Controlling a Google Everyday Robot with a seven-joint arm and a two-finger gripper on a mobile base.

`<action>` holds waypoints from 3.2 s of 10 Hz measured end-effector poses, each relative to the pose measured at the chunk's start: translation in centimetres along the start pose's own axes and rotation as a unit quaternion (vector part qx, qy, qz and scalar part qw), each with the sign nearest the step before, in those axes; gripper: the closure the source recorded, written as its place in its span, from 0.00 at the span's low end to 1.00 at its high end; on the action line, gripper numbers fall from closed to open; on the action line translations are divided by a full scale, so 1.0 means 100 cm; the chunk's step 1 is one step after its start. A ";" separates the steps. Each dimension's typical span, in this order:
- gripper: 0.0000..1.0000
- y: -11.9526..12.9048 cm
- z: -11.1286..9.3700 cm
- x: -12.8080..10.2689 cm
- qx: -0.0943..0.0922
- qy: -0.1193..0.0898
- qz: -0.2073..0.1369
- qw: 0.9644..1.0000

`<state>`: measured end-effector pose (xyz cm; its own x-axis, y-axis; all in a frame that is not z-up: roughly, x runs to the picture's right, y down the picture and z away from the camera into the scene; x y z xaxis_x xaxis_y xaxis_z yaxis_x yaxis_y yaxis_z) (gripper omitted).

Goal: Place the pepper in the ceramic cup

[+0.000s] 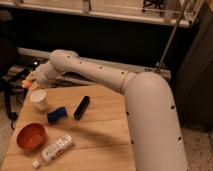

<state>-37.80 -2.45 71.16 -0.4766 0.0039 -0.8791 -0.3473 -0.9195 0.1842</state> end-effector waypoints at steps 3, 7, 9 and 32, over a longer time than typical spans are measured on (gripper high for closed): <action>1.00 0.000 0.001 -0.002 0.002 -0.003 -0.001 1.000; 1.00 -0.003 0.010 -0.048 0.048 -0.135 -0.024 0.989; 1.00 0.006 -0.011 -0.064 0.064 -0.218 -0.033 0.973; 1.00 -0.004 0.050 -0.107 0.202 -0.536 -0.100 0.814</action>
<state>-36.57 -0.18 82.70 -0.7339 0.6765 -0.0612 -0.6381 -0.6556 0.4039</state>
